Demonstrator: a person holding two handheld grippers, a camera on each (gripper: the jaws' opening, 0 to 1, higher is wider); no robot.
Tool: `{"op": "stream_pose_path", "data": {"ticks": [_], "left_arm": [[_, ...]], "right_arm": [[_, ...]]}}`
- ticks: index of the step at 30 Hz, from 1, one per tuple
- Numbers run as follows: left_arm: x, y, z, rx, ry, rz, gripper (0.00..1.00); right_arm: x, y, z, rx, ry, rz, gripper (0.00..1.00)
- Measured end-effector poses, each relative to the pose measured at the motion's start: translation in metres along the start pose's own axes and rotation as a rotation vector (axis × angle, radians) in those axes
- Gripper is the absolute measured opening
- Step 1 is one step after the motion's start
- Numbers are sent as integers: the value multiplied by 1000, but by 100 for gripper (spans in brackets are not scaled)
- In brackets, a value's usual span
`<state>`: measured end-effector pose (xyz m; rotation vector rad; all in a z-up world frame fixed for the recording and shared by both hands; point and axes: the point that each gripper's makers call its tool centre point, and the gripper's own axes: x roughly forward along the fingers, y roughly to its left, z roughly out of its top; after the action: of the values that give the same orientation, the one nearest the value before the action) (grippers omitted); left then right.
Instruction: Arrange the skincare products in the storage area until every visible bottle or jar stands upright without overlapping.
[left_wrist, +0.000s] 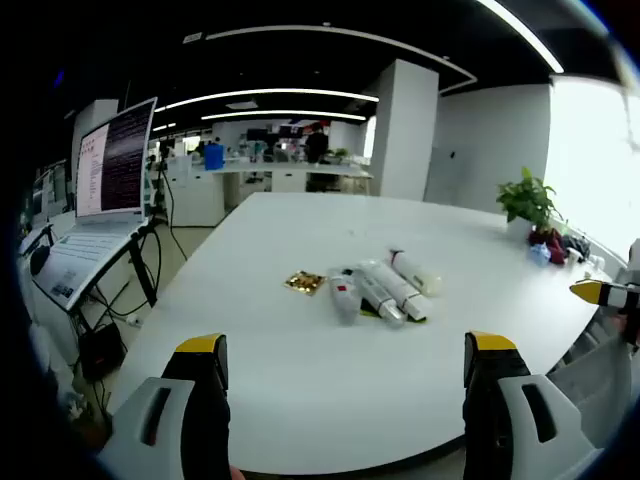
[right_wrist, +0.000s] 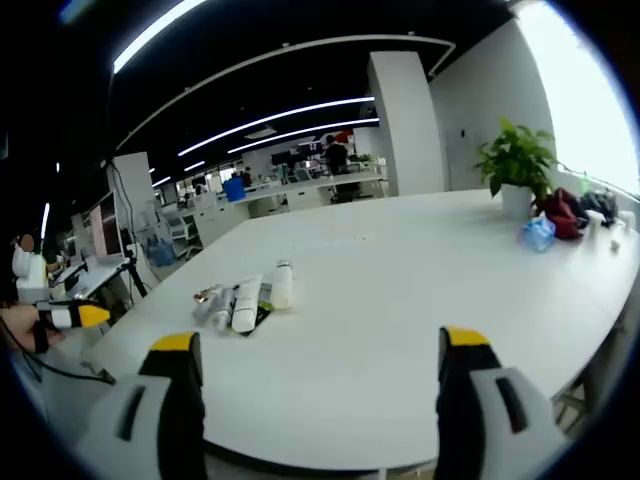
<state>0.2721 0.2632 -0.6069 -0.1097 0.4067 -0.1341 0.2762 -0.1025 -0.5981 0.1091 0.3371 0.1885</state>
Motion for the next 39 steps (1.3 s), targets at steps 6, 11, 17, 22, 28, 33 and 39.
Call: {"op": "stream_pose_path", "data": {"ticks": [6,11,17,22,28,33,39], "left_arm": [[1,0,-2,4,7,-2,96],[1,-1,-2,13,8,-1,96],[1,-2,-3,27,13,-3,96],[1,-2,-3,32,15,-3,96],[1,-2,-3,30,13,-2,96],[2,-2,-3,30,13,-2,96],[2,-3,-3,30,14,-3,96]], "right_arm": [[0,0,-1,0,3,1,98],[0,0,-1,0,4,3,98],[0,0,-1,2,2,2,98],[0,0,0,4,1,1,98],[1,0,-1,2,3,3,98],[1,0,-1,1,5,5,97],[1,0,-2,2,7,7,97]]}}
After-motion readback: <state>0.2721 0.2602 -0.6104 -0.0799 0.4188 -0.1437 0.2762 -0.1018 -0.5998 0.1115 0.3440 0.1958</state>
